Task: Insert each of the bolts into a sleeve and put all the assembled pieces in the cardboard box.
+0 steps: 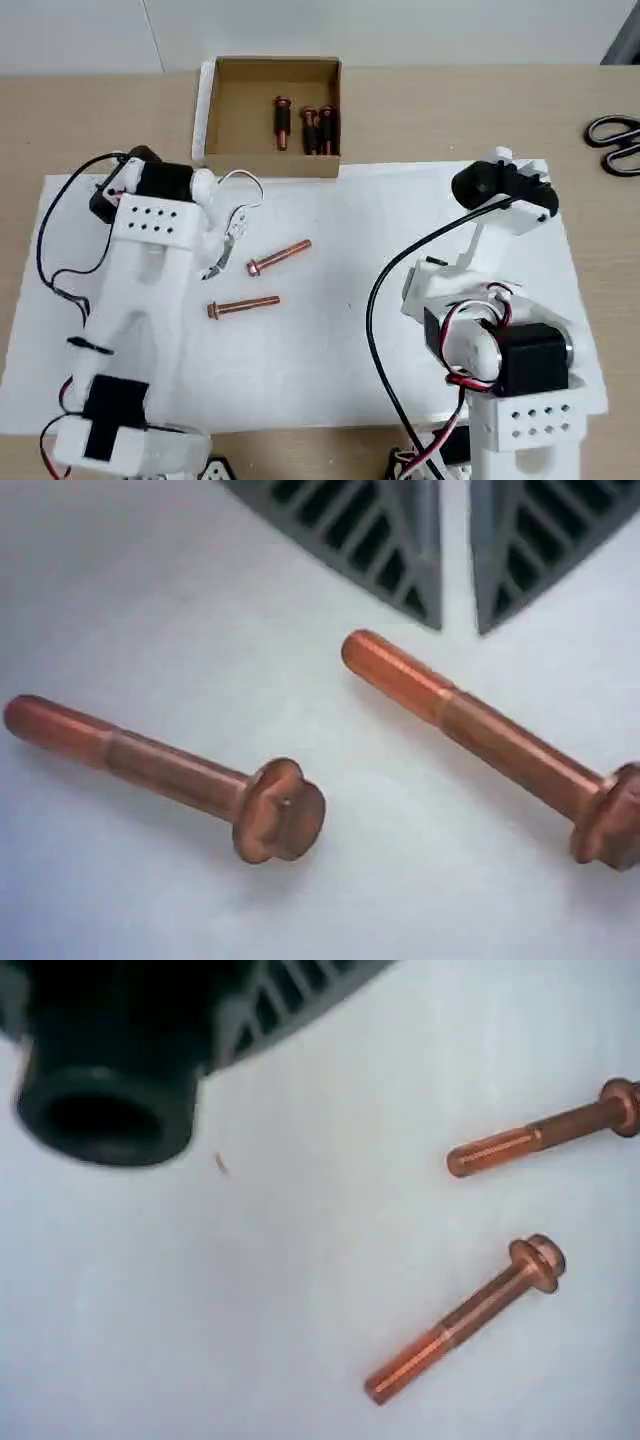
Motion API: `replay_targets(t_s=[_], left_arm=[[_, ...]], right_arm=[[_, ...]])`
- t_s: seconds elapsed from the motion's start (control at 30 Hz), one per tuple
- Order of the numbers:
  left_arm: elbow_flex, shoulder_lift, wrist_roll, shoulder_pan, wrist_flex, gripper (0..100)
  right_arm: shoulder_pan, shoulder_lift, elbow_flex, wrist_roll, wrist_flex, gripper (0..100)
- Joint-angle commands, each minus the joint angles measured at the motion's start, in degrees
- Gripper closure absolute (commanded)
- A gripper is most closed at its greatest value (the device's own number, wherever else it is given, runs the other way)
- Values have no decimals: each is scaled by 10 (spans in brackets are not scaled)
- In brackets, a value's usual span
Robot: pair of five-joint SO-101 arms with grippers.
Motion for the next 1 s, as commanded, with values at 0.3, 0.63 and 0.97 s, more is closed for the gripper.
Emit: replay_targets(t_s=[0.3,0.63,0.97], left_arm=[[-20,55,-20,5,19,992],[-20,58,-53,6,15,911],[0,109,-53,27,18,899]], right_arm=[[5,-9,-3,-5,8,996],[5,-7,-3,-5,16,996],[5,-6,-3,-5,14,996]])
